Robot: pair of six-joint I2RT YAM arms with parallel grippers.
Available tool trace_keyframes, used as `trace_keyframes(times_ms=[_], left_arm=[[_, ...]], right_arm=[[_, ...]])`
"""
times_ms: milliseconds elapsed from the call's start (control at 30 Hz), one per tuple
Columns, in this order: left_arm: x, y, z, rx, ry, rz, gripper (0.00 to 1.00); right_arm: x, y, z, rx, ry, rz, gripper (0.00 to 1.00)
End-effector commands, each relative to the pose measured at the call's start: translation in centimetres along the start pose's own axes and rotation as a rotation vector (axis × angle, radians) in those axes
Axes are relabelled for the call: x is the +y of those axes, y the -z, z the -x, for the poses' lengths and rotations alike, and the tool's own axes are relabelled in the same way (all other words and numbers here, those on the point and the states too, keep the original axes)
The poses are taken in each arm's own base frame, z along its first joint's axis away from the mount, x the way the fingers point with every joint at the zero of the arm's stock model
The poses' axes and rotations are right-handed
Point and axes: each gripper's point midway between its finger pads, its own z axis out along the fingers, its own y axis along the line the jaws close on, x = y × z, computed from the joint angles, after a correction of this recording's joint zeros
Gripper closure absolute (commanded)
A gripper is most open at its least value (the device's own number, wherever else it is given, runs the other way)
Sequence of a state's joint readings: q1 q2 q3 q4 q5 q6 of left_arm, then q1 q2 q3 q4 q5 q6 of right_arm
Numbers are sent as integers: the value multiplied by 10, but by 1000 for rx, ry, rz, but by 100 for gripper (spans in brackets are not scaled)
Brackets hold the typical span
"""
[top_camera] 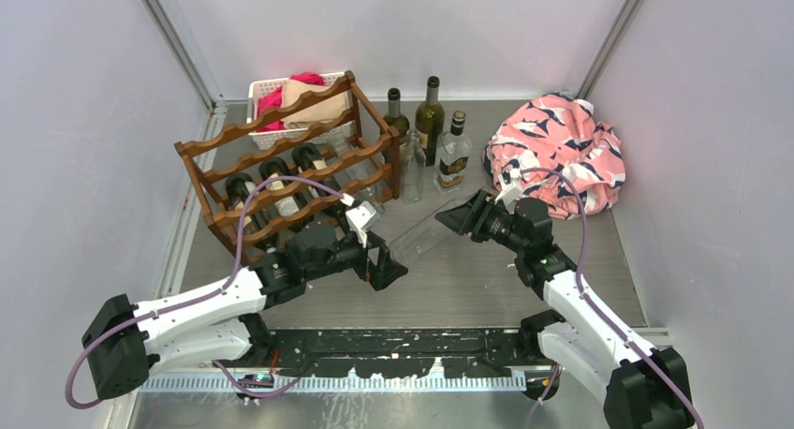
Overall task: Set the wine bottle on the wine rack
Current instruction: Pick up the wine bottle from the center of the board.
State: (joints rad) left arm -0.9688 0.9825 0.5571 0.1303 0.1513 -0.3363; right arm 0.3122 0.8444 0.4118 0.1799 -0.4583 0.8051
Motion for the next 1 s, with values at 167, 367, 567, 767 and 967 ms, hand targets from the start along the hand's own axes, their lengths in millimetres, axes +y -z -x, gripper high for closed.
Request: trace_keyframes(times_ms=[167, 367, 567, 767, 967], left_arm=[[2, 3, 26, -144, -4, 22, 0], [3, 0, 17, -104, -11, 18, 1], [4, -1, 14, -95, -16, 20, 1], [5, -1, 11, -85, -23, 21, 1], [5, 1, 12, -84, -35, 22, 1]], right_arm=[[27, -1, 20, -69, 31, 109, 99], [24, -2, 18, -65, 26, 104, 99], [20, -3, 16, -60, 20, 97, 99], [19, -5, 15, -58, 16, 96, 99], [18, -5, 15, -56, 12, 95, 99]])
